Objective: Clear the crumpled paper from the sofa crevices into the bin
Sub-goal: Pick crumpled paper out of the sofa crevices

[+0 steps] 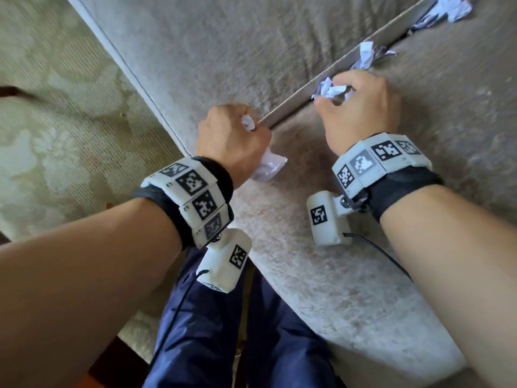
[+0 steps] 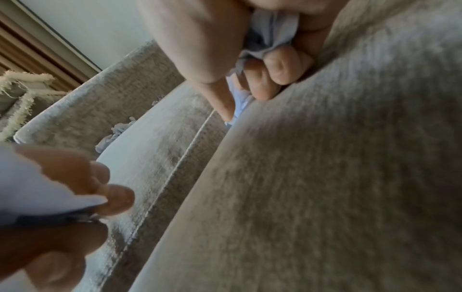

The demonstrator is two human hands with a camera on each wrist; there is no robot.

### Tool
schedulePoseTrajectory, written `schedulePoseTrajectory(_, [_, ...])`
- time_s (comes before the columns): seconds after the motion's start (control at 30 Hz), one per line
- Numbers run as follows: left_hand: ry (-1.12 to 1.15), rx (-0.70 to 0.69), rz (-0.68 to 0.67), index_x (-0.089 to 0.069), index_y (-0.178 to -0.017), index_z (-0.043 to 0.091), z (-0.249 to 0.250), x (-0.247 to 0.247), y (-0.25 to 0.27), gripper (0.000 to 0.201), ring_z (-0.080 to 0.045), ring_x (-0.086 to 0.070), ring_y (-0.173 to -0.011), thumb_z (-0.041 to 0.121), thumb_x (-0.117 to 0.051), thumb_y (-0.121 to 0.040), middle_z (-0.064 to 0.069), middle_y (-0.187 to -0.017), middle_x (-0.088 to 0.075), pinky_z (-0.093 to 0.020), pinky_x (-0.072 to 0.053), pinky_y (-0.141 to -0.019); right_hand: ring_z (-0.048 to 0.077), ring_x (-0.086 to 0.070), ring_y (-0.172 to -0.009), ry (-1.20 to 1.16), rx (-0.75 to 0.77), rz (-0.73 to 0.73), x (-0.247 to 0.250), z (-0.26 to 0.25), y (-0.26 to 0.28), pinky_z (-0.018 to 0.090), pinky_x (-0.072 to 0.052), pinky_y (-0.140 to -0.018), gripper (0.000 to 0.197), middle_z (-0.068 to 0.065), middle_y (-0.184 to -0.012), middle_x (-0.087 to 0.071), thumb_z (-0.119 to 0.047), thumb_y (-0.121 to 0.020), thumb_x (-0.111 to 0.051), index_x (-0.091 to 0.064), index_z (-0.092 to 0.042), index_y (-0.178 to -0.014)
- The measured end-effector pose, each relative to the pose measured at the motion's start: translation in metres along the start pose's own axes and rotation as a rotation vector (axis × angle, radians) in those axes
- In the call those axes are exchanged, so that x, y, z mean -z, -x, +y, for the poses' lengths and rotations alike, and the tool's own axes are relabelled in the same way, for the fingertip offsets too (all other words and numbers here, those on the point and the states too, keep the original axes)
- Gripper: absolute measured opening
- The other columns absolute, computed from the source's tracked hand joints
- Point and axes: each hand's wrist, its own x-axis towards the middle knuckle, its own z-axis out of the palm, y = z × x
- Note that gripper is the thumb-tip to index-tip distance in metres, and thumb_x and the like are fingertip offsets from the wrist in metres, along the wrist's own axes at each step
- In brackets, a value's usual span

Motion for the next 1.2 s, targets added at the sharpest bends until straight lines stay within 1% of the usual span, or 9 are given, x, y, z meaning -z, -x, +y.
schedulePoseTrajectory(0.2, [0.024,-0.008,-0.019,-0.040,-0.064,0.022,0.000,0.005,0.001,0.048,-0.013,-0.041,-0.055,0.051,-0.074,-0.079,0.007,-0.062,-0.043,-0.029,-0.030,-0.051,0.035,-0.061,-0.096,0.078,-0.053,0.023,-0.005,-0.006,-0.002,0.037,-0.049,-0.077,0.017,0.005,-0.097,-0.071,-0.026,-0.084,-0.060,-0.070,-0.022,-0.097])
schedulePoseTrajectory(0.37, [0.104,-0.036,-0.093,-0.038,-0.069,0.023,0.007,0.005,0.005,0.056,-0.004,-0.040,-0.055,0.056,-0.084,-0.069,0.011,-0.063,-0.040,-0.023,-0.031,-0.053,0.030,-0.061,-0.100,0.052,-0.076,0.068,-0.002,-0.008,0.003,0.033,-0.044,-0.078,0.019,0.001,-0.103,-0.070,-0.027,-0.085,-0.061,-0.068,-0.023,-0.102])
schedulePoseTrajectory(0.5, [0.117,-0.044,-0.170,-0.040,-0.079,0.022,0.015,0.004,0.008,0.065,0.014,-0.048,-0.051,0.057,-0.087,-0.053,0.012,-0.065,-0.049,-0.008,-0.036,-0.049,0.019,-0.060,-0.103,-0.030,-0.106,0.094,0.002,-0.007,0.006,0.024,-0.036,-0.081,0.039,-0.004,-0.111,-0.066,-0.032,-0.081,-0.069,-0.055,-0.022,-0.116])
schedulePoseTrajectory(0.57, [0.132,-0.041,-0.212,-0.045,-0.092,0.017,0.017,0.002,0.009,0.078,0.008,-0.061,-0.071,0.060,-0.087,-0.043,0.006,-0.079,-0.064,-0.016,-0.050,-0.063,0.019,-0.060,-0.108,-0.031,-0.091,0.084,0.001,-0.004,0.005,0.026,-0.040,-0.087,0.047,-0.004,-0.118,-0.065,-0.030,-0.081,-0.070,-0.055,-0.024,-0.124])
schedulePoseTrajectory(0.63, [0.099,-0.052,-0.225,-0.045,-0.101,0.013,0.016,-0.001,0.010,0.086,-0.013,-0.067,-0.086,0.056,-0.093,-0.044,-0.001,-0.093,-0.067,-0.029,-0.055,-0.072,0.022,-0.059,-0.112,-0.009,-0.083,0.060,0.000,-0.003,0.001,0.030,-0.044,-0.089,0.048,-0.003,-0.122,-0.065,-0.025,-0.081,-0.066,-0.056,-0.025,-0.129])
schedulePoseTrajectory(0.83, [-0.002,-0.085,-0.219,-0.041,-0.096,0.018,0.015,-0.012,0.006,0.040,-0.014,-0.060,-0.077,0.017,-0.076,-0.078,0.008,-0.087,-0.059,-0.035,-0.051,-0.062,0.026,-0.059,-0.108,-0.002,-0.120,-0.038,0.013,-0.001,-0.006,0.028,-0.044,-0.082,0.038,0.001,-0.116,-0.067,-0.014,-0.085,-0.053,-0.063,-0.025,-0.120])
schedulePoseTrajectory(1.0, [-0.149,-0.135,-0.203,-0.041,-0.092,0.019,0.017,-0.016,0.003,0.032,-0.005,-0.046,-0.064,0.016,-0.073,-0.087,0.011,-0.076,-0.048,-0.013,-0.030,-0.049,0.023,-0.060,-0.108,-0.015,-0.141,0.019,0.014,0.004,-0.009,0.033,-0.048,-0.089,0.026,-0.001,-0.113,-0.068,-0.022,-0.088,-0.057,-0.066,-0.026,-0.113])
schedulePoseTrajectory(1.1, [-0.184,-0.134,-0.173,-0.037,-0.080,0.025,0.017,-0.019,0.000,0.036,-0.003,-0.041,-0.060,0.014,-0.069,-0.090,0.012,-0.071,-0.044,-0.015,-0.028,-0.048,0.024,-0.059,-0.110,-0.027,-0.129,0.035,0.013,0.004,-0.010,0.033,-0.046,-0.088,0.025,-0.002,-0.116,-0.067,-0.021,-0.092,-0.054,-0.066,-0.025,-0.113])
schedulePoseTrajectory(1.2, [-0.174,-0.158,-0.136,-0.036,-0.074,0.024,0.025,-0.022,0.000,0.036,-0.003,-0.039,-0.058,0.017,-0.067,-0.090,0.011,-0.066,-0.042,-0.021,-0.027,-0.051,0.028,-0.059,-0.105,-0.072,-0.129,0.077,0.015,0.006,-0.011,0.029,-0.039,-0.075,0.023,0.004,-0.108,-0.069,-0.022,-0.093,-0.049,-0.067,-0.017,-0.106])
